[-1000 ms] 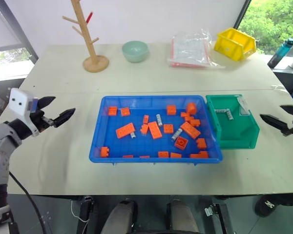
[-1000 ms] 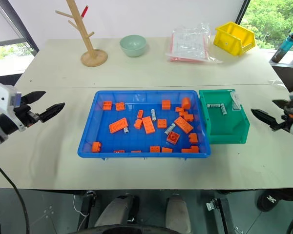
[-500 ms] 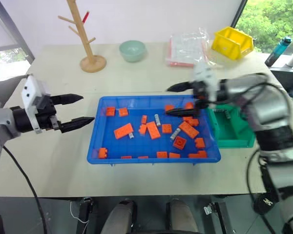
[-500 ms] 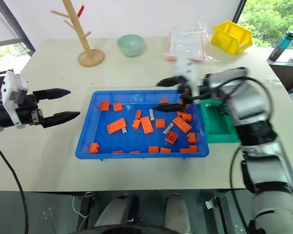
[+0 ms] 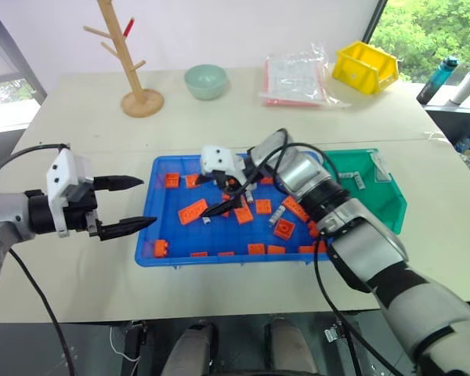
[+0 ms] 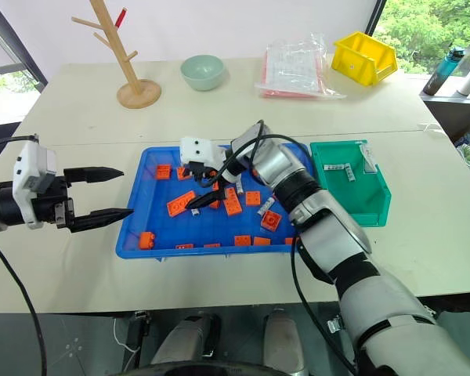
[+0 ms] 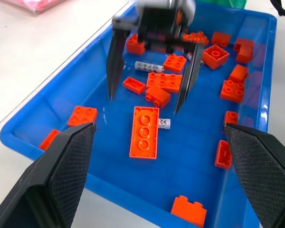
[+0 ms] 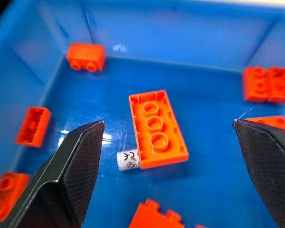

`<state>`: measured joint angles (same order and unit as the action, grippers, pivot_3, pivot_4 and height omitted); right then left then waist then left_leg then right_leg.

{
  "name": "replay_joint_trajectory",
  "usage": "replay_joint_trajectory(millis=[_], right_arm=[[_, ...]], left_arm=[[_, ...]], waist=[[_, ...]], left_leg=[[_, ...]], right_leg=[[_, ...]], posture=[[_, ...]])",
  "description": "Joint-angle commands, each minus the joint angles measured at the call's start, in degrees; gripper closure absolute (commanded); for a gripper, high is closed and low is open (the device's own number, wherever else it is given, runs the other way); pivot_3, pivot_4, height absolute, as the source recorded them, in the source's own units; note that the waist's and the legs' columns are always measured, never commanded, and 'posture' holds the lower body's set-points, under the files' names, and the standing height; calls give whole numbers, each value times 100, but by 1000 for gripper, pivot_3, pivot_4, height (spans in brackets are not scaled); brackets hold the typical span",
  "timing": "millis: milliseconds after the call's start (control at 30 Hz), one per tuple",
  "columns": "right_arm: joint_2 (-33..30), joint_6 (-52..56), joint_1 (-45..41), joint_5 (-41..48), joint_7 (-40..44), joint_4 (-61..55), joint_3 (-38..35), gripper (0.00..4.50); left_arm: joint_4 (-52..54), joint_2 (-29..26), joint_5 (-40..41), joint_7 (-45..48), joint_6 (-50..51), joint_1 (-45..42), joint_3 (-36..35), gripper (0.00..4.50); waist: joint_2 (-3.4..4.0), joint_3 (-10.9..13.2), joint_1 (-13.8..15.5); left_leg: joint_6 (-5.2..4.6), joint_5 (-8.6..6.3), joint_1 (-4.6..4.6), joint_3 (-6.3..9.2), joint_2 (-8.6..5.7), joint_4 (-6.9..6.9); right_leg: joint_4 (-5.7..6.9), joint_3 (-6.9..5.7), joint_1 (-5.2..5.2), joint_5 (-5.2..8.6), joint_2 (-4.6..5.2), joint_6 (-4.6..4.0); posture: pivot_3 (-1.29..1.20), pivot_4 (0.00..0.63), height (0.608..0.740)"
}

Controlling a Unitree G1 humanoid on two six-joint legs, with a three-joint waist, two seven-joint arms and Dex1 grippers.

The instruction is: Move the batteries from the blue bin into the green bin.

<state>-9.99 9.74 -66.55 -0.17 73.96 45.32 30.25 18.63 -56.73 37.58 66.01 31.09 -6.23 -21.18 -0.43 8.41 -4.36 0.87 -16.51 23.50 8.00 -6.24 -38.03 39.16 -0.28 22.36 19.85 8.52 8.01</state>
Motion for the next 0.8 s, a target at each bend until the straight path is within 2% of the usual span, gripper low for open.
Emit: replay_joint_trajectory(millis=[33, 333, 433, 533, 800], right_arm=[[286, -354, -252, -215, -51, 470, -93, 65], [738, -650, -424, -473, -361, 1446, -386, 65], [788, -682, -442, -505, -343, 1512, -491, 869], [812, -690, -451, -540, -293, 1519, -563, 2298], [794, -557, -390, -580, -204, 1309, -718, 2282]], left_arm=[[304, -37, 130, -127, 50, 128, -364, 0], [434, -42, 152, -310, 107, 211, -489, 0], [436, -46, 142, -330, 100, 202, -471, 0], [379, -56, 110, -336, 66, 139, -414, 0], [195, -5, -12, -345, -46, -139, -152, 0]], waist=[[1, 1, 0], [2, 1, -57], [3, 2, -117], [3, 2, -152], [4, 2, -166]], left_leg=[[1, 0, 0, 1, -1, 0], [3, 2, 0, 7, 0, 2], [5, 2, 0, 13, 0, 3], [6, 3, 0, 15, 0, 2], [8, 4, 0, 15, 0, 2]], right_leg=[[0, 0, 1, 0, 0, 0], [1, 0, 0, 0, -3, 0], [4, 0, 0, 0, -5, 0], [6, 0, 3, 0, -5, 0], [7, 1, 7, 0, -5, 0]], posture=[[0, 150, 726], [0, 150, 726], [0, 150, 726], [0, 150, 726], [0, 150, 726]])
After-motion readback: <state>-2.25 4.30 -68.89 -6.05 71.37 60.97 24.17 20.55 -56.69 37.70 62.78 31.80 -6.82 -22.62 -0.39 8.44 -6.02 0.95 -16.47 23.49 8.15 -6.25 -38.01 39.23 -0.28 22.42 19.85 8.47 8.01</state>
